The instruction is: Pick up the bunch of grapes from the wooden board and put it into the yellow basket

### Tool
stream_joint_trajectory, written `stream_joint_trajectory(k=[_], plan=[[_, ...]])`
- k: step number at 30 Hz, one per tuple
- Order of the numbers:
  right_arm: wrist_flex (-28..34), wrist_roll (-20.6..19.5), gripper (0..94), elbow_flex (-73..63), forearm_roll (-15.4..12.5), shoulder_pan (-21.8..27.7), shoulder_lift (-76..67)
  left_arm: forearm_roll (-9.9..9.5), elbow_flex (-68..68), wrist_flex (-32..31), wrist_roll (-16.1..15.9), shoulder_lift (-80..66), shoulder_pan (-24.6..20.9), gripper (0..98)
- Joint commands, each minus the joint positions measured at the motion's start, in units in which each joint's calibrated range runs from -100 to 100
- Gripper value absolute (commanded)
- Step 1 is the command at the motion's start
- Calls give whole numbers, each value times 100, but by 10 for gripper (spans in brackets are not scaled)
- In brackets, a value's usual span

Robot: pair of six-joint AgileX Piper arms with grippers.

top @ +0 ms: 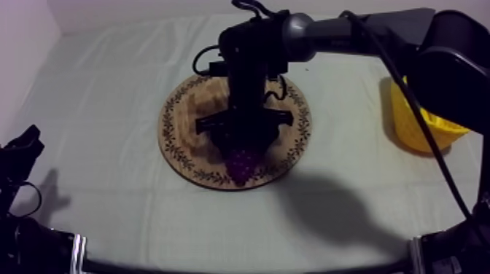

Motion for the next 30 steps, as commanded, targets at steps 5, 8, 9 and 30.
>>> stream_joint_trajectory(k=[5, 8, 9, 30], plan=[[4, 35, 361, -8, 7, 50, -328, 1, -4, 0, -1, 2, 2, 0], [57, 59, 364, -10, 23, 70, -609, 1, -4, 0, -1, 2, 2, 0], [81, 69, 365, -7, 32, 74, -715, 1, -4, 0, -1, 2, 2, 0], [888, 511, 388, 308, 231, 308, -3036, 1, -4, 0, -1, 2, 2, 0]])
